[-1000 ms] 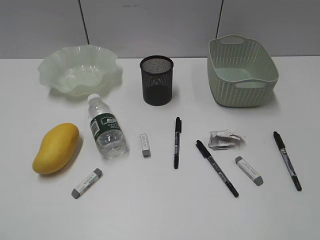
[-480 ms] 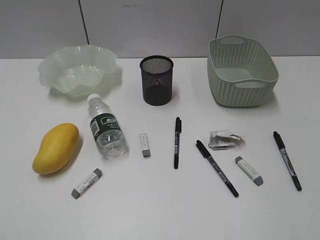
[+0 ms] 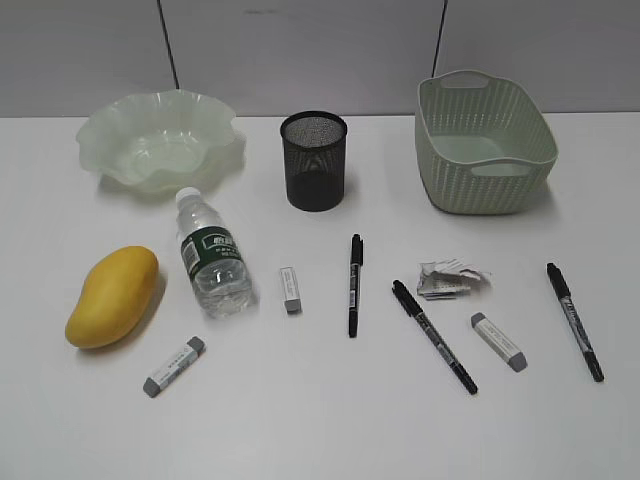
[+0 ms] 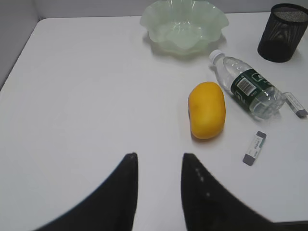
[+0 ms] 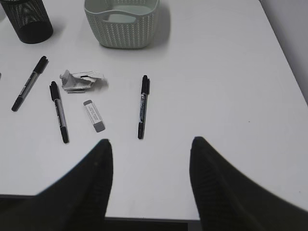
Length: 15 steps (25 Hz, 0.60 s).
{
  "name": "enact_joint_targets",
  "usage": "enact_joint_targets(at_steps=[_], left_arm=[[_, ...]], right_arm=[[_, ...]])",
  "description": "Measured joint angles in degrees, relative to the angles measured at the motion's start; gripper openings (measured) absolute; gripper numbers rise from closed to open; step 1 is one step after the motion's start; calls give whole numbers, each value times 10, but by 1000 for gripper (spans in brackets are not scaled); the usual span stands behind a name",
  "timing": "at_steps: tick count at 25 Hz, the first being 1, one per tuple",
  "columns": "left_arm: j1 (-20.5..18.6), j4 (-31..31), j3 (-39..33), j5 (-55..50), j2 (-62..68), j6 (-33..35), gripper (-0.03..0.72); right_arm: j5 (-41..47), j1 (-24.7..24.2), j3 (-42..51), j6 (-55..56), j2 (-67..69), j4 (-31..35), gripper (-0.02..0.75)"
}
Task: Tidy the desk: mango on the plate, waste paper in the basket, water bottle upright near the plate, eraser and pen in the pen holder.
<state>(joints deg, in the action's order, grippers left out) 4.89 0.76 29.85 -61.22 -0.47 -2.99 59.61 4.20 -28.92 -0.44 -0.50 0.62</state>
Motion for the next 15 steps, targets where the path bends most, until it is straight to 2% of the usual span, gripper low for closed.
enact_joint_targets(at_steps=[2,4,5,7,9,11,15], left_arm=[[0,1,0,0,0,0,250],[0,1,0,0,0,0,308],[0,1,0,0,0,0,357],[0,1,0,0,0,0,514],[0,2,0,0,0,0,622],[0,3,0,0,0,0,631],[0,4,0,0,0,0,603]], right_arm=[[0,0,0,0,0,0,416],[0,0,0,0,0,0,416],[0,0,0,0,0,0,416],[0,0,0,0,0,0,417],[0,0,0,0,0,0,417],[0,0,0,0,0,0,417],[0,0,0,0,0,0,417]])
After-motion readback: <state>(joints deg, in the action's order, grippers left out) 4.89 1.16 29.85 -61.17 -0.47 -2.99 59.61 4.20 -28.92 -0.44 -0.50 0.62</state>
